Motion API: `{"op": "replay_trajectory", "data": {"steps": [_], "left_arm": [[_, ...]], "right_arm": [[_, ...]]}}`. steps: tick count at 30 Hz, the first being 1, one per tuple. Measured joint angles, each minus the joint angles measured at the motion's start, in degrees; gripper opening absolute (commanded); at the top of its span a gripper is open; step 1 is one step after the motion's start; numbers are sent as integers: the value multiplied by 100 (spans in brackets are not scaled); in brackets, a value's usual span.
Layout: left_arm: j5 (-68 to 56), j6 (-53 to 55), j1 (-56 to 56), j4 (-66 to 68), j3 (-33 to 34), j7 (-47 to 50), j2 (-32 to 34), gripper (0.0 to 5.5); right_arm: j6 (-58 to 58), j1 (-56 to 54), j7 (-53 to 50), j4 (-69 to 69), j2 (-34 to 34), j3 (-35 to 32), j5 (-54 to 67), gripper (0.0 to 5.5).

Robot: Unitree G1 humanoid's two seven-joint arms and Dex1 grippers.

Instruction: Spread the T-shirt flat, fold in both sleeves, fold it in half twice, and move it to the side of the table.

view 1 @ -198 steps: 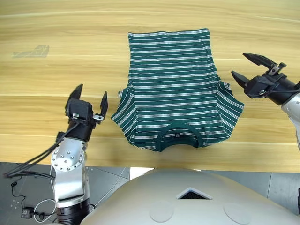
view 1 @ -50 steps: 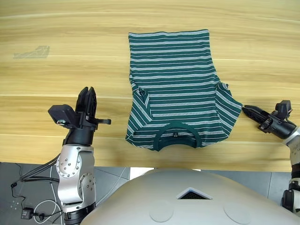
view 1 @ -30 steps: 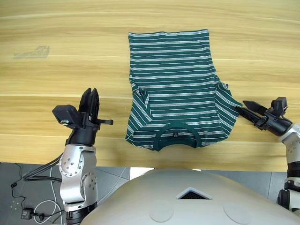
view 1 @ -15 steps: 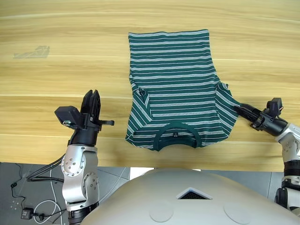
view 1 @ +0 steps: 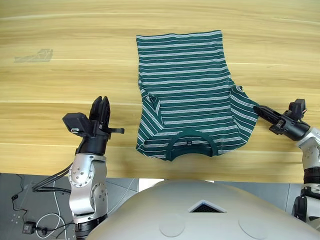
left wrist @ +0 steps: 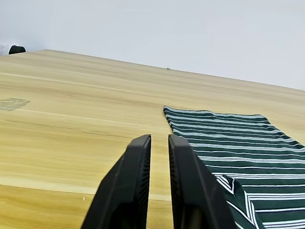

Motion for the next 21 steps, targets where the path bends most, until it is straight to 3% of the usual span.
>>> {"op": "replay_trajectory", "data": {"steps": [5, 10, 21], "left_arm": [[42, -18, -2, 10, -77, -2, -12, 69], [93, -111, 17, 80, -89, -14, -32, 69], [197, -250, 11, 241, -230, -10, -123, 69]], "right_arm": [[8, 324, -38, -836, 60, 131, 25, 1], [-637, 592, -606, -1718, 148, 757, -897, 1], [-1050, 749, -1018, -2197, 234, 1419, -1385, 1]]}}
